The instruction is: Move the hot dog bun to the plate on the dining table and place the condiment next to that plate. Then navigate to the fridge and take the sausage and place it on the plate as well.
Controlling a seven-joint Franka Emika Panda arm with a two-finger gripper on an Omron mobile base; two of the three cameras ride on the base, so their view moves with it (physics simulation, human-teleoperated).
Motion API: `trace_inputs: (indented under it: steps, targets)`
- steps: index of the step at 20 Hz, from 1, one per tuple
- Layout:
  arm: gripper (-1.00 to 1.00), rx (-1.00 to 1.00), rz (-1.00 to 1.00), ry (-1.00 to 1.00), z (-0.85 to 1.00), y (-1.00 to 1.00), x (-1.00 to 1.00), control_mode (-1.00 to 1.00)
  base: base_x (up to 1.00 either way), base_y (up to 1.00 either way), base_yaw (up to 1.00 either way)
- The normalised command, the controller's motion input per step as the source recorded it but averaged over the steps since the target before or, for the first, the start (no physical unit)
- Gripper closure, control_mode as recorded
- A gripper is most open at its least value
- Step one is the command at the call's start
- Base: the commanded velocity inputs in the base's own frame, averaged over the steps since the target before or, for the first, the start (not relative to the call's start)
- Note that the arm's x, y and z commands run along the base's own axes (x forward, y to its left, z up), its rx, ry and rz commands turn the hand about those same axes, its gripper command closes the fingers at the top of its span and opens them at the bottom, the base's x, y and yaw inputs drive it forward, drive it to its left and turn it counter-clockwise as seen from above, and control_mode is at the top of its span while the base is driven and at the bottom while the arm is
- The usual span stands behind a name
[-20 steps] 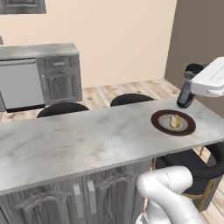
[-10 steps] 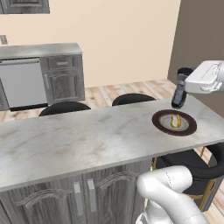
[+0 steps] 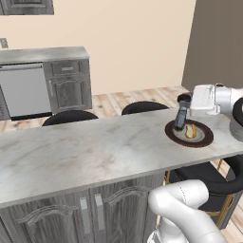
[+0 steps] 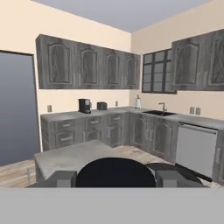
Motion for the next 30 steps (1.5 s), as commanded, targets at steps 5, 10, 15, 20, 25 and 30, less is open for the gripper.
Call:
trace_inputs:
  steps: [5, 10, 15, 20, 25, 30]
  targets:
    - [1.0, 0.0, 0.15, 0.0, -0.79, -0.09, 0.31, -1.0, 0.0, 0.0, 0.0]
    - [1.0, -0.02, 0.01, -0.01, -0.59, -0.07, 0.2, -1.0, 0.0, 0.0, 0.0]
    - [1.0, -0.08, 0.01, 0.0, -0.63, 0.0, 0.28, -1.0, 0.0, 0.0, 0.0]
    - [1.0, -0.02, 0.05, 0.0, -0.6, -0.13, 0.42, -1.0, 0.0, 0.0, 0.0]
    - [1.0, 0.0, 0.09, 0.0, -0.37, -0.27, 0.58, -1.0, 0.0, 0.0, 0.0]
    - [1.0, 0.0, 0.07, 0.01, -0.22, -0.24, 0.72, -1.0, 0.0, 0.0, 0.0]
